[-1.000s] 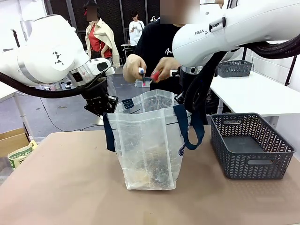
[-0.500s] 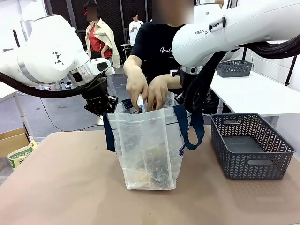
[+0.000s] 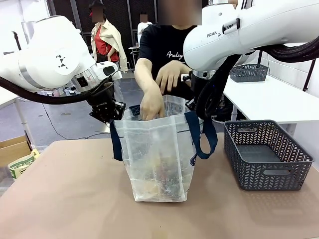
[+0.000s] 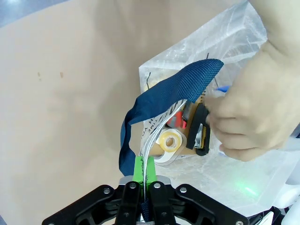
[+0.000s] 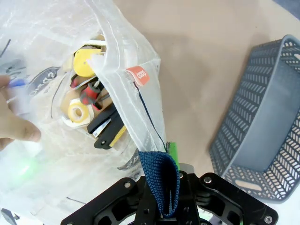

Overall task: Transfer purchased items from the store into the shopping bag.
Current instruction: Move the Reusable shopping bag to the right side of the table.

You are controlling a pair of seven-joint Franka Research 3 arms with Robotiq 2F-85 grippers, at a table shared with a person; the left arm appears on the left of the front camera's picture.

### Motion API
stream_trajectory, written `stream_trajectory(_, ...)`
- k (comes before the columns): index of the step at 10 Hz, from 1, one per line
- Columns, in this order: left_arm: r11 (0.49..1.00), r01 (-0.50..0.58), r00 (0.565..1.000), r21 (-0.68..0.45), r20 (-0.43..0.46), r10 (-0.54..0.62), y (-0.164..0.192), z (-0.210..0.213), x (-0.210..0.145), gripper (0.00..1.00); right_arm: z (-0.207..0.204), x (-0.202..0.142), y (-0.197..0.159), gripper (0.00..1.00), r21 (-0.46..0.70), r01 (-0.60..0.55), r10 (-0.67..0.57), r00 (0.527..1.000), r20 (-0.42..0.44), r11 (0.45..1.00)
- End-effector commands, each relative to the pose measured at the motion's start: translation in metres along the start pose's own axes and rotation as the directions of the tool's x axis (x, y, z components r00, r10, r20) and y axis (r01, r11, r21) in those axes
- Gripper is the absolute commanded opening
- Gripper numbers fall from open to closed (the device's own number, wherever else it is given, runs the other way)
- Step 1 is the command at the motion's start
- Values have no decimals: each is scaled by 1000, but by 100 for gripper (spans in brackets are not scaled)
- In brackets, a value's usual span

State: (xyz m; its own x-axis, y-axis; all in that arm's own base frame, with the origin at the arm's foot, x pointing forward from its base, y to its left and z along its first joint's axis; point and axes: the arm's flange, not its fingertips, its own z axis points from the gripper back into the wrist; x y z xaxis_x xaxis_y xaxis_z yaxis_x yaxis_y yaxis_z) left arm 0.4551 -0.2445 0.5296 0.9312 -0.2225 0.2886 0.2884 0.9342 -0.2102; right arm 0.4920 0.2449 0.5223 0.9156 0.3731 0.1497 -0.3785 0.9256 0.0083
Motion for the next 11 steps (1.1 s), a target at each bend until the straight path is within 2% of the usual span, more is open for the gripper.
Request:
stream_trajectory(1,1000,0,1000,2,-2,0,1,-1,-1,0,0,0,-1,0,-1,1,-1,1000,2,1000)
stream_trajectory(11,1000,0,1000,2,-2,0,1,-1,-1,0,0,0,-1,0,-1,1,-1,1000,2,1000)
